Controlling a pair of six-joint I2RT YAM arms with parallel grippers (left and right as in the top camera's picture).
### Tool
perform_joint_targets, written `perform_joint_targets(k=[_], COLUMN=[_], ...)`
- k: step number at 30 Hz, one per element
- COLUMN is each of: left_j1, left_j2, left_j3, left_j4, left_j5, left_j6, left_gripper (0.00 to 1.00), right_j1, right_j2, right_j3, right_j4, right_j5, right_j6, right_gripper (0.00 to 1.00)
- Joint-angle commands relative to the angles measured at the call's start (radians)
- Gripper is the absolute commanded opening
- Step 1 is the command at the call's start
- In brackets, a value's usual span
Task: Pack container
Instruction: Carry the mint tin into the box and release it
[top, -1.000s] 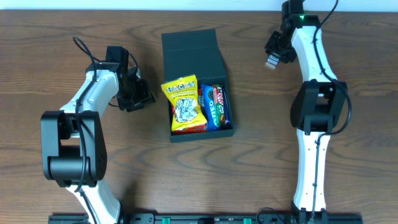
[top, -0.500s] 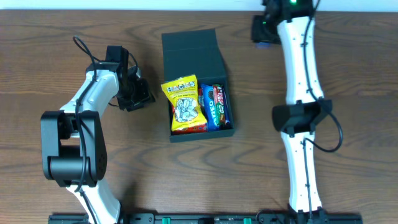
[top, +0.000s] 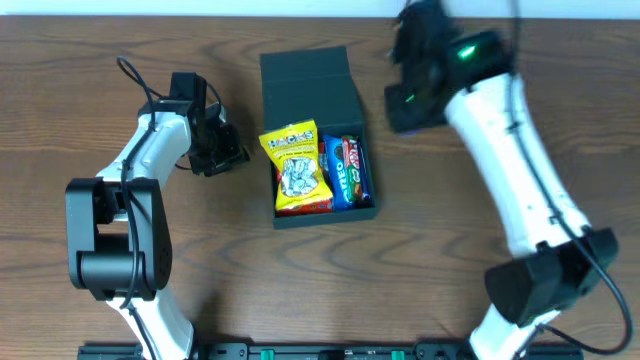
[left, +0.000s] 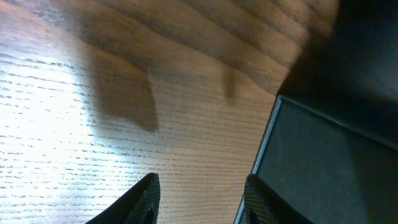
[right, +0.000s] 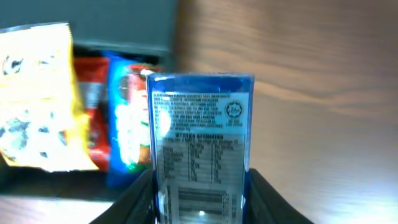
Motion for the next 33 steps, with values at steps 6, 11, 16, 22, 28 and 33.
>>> perform_joint_targets(k=[6, 11, 16, 22, 28, 33], left_j1=[0.003, 0.003, 0.003, 0.003, 0.003, 0.003], left_j2=[-0.011, -0.011, -0.011, -0.011, -0.011, -0.011], left_j3=[0.003, 0.003, 0.003, 0.003, 0.003, 0.003], left_j4=[-0.007, -0.008, -0.007, -0.008, -0.008, -0.008], left_j5=[-0.003, -0.003, -0.003, -0.003, -0.003, -0.002], left_j6=[0.014, 0.014, 0.015, 0.015, 0.015, 0.015], left_gripper=[0.46, 0.45, 0.45, 0.45, 0.45, 0.45], right_j1=[0.161, 0.199, 0.232, 0.251, 0.239, 0.238], right_j2=[0.042, 0.072, 0.115, 0.152, 0.169, 0.176], right_j3=[-0.156, -0.213, -0.235, -0.237, -0.237, -0.237], right_j4=[0.144, 0.155, 0.161, 0.169, 0.257, 0.298], right_j5=[-0.061, -0.098, -0.126, -0.098, -0.06, -0.037], right_j6=[0.161, 0.164, 0.165, 0.196, 0.221, 0.221], right_gripper=[0.01, 0.01, 0.01, 0.01, 0.01, 0.01])
